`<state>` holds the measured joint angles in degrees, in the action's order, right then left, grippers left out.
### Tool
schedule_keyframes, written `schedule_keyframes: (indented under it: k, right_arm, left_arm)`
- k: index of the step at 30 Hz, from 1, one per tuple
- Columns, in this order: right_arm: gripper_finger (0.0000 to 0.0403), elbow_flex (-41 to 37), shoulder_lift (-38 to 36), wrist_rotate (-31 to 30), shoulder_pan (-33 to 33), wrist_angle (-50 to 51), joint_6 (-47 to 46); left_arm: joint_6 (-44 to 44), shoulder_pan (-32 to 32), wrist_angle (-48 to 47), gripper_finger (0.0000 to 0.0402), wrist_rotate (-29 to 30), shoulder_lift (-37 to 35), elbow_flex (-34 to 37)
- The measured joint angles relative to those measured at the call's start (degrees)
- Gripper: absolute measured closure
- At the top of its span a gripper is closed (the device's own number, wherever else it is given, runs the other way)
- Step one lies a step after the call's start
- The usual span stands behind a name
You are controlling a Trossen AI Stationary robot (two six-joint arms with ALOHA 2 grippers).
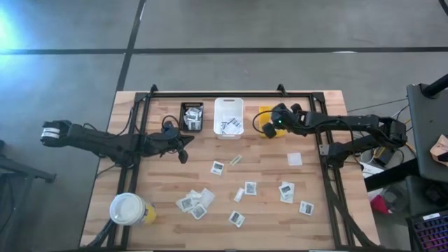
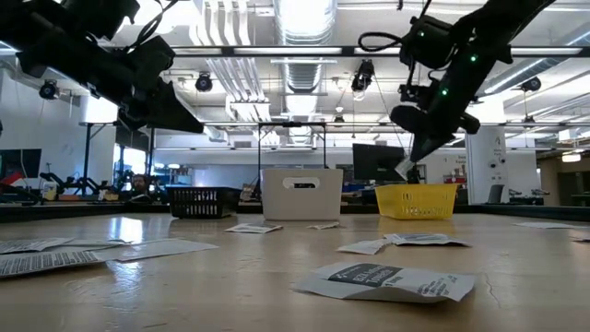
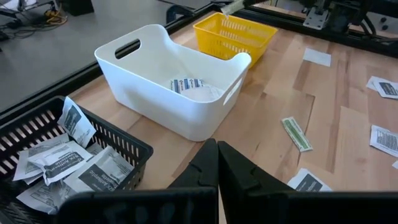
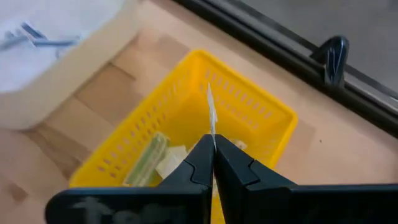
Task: Pick & Place First Aid Supplies
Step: Put the green bandage into the yellow basket, then put the towelette pack into the black basket
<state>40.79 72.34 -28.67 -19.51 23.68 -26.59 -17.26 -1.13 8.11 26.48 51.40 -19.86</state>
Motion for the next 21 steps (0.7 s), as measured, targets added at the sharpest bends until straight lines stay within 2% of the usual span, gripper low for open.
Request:
schedule_keyframes:
  k: [8, 21]
  right_arm:
    - [0.0386, -2.7, 0.0, 0.3, 0.0, -0.4, -0.4]
    - [0.0303, -1.8, 0.0, 1.3, 0.1, -3.2, -0.4]
  left_arm:
    - [-0.2, 0.0, 0.0, 0.0401, 0.0, 0.0, 0.0]
    - [-0.8, 0.0, 0.0, 0.0402, 0.0, 0.0, 0.0]
